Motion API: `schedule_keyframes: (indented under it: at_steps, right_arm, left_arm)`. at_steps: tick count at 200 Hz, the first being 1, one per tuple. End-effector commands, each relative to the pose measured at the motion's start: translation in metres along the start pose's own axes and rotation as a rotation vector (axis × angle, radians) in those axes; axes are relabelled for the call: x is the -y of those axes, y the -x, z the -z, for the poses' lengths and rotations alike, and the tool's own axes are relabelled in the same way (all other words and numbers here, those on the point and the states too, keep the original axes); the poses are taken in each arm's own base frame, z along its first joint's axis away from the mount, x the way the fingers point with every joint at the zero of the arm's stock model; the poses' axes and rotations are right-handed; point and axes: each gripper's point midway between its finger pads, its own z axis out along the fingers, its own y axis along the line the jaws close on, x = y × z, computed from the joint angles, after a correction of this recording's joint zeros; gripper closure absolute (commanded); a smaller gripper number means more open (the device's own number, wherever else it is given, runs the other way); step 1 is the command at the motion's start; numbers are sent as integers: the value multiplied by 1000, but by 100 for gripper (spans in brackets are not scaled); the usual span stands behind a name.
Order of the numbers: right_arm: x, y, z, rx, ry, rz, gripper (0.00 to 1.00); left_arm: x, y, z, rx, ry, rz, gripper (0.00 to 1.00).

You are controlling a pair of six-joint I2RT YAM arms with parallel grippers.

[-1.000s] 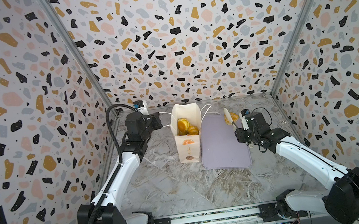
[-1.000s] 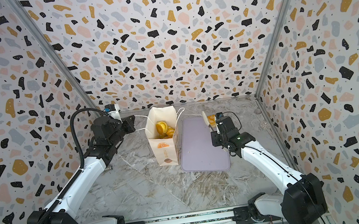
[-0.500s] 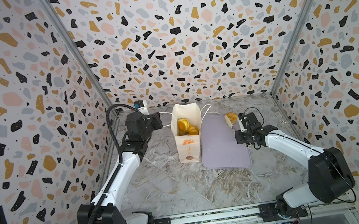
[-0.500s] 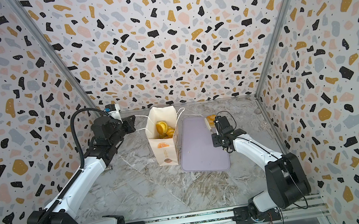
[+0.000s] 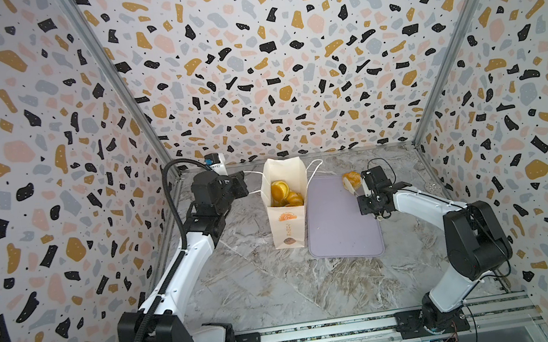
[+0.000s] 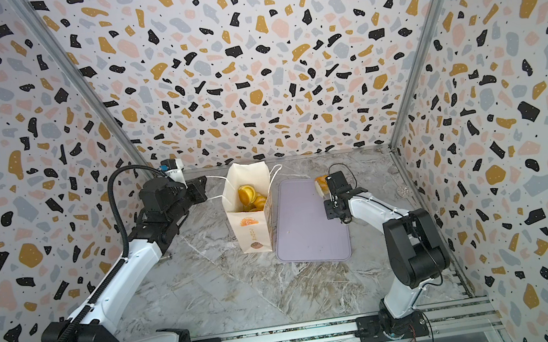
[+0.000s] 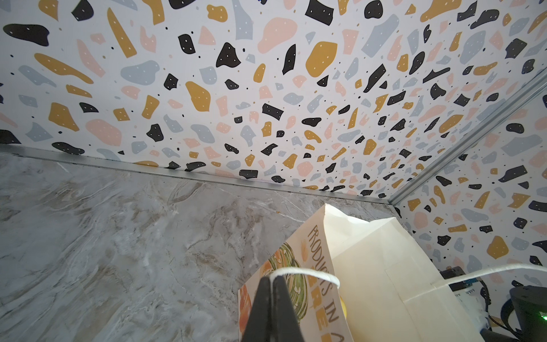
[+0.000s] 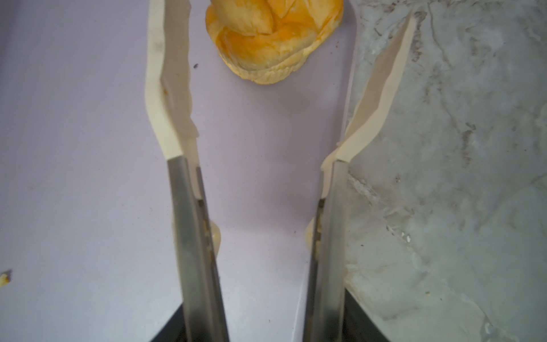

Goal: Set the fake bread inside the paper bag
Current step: 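Lower the open tongs around the flaky golden pastry on the tray, then squeeze the tongs shut on the flaky pastry and lift it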

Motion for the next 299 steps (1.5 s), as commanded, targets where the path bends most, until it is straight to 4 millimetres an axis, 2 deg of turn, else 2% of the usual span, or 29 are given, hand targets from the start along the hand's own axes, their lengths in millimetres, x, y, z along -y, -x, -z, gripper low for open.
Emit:
schedule_keyframes:
  at_steps: [1, 61, 121, 158, 192, 230, 299]
  right_arm:
    - [-5, 26, 9, 57, 19, 17, 44]
    - [4, 22, -9, 2, -9, -1, 43]
    - [1, 16, -32, -46, 11, -9, 44]
    - [0, 14, -37, -44, 15, -24, 46]
    - [2, 19, -34, -25, 7, -36, 54]
    - [0, 17, -29, -26, 24, -42, 68]
    - [-12, 5, 4, 27, 98, -98, 73]
  left_arm:
    - [10, 13, 8, 39, -29, -14, 100]
    - [12, 13, 8, 38, -35, -13, 100]
    - [12, 13, 8, 39, -33, -15, 100]
    - [12, 13, 8, 38, -34, -15, 100]
    - [12, 13, 8, 38, -34, -15, 100]
    - [12, 10, 6, 30, -34, -12, 100]
    - [13, 10, 5, 29, -40, -8, 100]
